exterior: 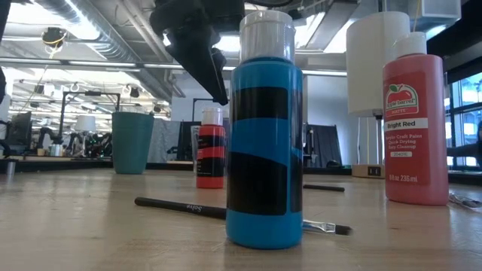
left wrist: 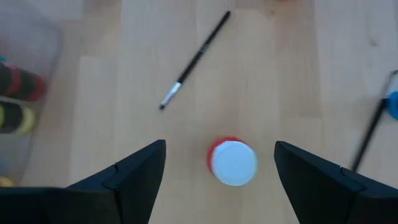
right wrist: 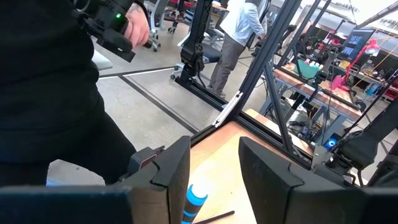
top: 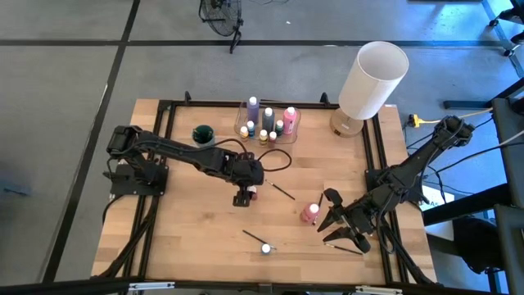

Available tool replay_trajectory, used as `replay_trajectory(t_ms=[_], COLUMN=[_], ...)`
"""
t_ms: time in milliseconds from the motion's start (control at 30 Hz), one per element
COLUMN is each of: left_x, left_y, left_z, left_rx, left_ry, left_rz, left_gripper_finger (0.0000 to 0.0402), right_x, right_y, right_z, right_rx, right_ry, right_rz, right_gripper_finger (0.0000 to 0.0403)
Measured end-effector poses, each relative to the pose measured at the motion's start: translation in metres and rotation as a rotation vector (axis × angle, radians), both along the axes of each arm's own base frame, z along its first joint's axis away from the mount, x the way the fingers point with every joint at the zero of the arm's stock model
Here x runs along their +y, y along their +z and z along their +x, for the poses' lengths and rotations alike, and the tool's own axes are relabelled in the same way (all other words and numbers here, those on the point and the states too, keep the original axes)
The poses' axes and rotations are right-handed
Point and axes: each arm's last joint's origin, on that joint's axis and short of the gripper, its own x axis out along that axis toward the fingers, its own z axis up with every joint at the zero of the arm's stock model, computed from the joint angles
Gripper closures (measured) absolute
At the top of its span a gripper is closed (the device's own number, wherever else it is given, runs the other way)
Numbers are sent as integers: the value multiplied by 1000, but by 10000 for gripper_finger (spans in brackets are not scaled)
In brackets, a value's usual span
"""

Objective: Pick & Place Paint Supplies
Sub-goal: Put the red paint bottle into the transparent bin

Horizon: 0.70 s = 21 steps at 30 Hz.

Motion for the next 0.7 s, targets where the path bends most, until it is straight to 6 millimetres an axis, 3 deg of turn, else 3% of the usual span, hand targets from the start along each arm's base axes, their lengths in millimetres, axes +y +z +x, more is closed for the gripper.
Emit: replay_trajectory(t_ms=[200, 700], left_x=[-4, -5], left_y=[-3, -17], left_z=[1, 6], left_rx=[16, 57], left_ry=[-3, -6], left_rz=[-74, -51], left_gripper_finger=[105, 105], right_x=[0, 0], right_y=[0, 0], right_z=[0, 0], right_rx=[1, -2], right_ry=[0, -1], right_rz=[-1, -4], right_gripper_finger=[263, 263])
